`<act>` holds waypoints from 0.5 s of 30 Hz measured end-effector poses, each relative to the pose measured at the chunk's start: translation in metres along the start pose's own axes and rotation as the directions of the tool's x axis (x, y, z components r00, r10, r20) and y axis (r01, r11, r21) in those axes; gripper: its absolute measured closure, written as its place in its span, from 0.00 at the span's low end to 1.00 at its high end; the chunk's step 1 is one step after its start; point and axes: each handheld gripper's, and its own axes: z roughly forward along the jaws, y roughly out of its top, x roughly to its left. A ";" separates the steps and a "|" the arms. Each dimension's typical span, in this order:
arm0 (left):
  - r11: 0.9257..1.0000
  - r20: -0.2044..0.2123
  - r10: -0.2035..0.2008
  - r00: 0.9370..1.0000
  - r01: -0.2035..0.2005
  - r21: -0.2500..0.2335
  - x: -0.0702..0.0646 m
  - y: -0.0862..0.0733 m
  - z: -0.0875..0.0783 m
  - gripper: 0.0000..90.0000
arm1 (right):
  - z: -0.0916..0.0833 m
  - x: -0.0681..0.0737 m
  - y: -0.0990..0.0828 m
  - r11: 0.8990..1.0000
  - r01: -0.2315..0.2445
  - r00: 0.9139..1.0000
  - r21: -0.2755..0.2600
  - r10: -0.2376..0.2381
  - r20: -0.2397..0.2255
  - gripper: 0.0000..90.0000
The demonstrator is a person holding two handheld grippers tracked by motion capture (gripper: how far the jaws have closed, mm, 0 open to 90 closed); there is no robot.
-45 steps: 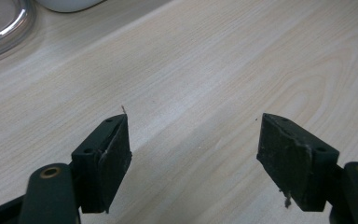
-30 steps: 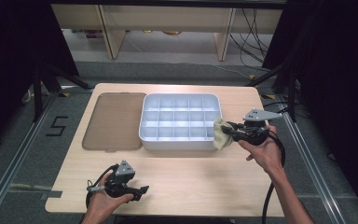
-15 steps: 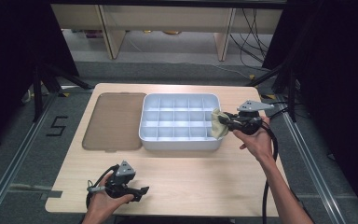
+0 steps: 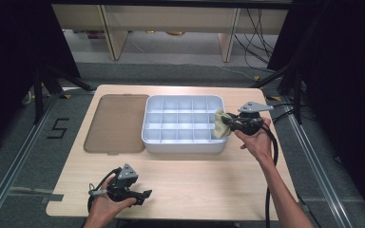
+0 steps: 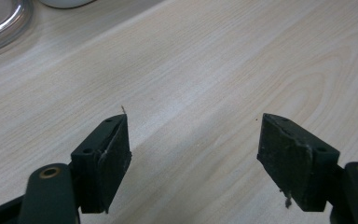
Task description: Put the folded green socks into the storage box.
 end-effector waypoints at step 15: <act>1.000 -0.008 -0.006 1.000 0.006 0.002 0.000 -0.001 0.001 0.27 | 0.024 0.004 -0.013 0.996 0.088 0.994 0.019 -0.089 0.065 0.81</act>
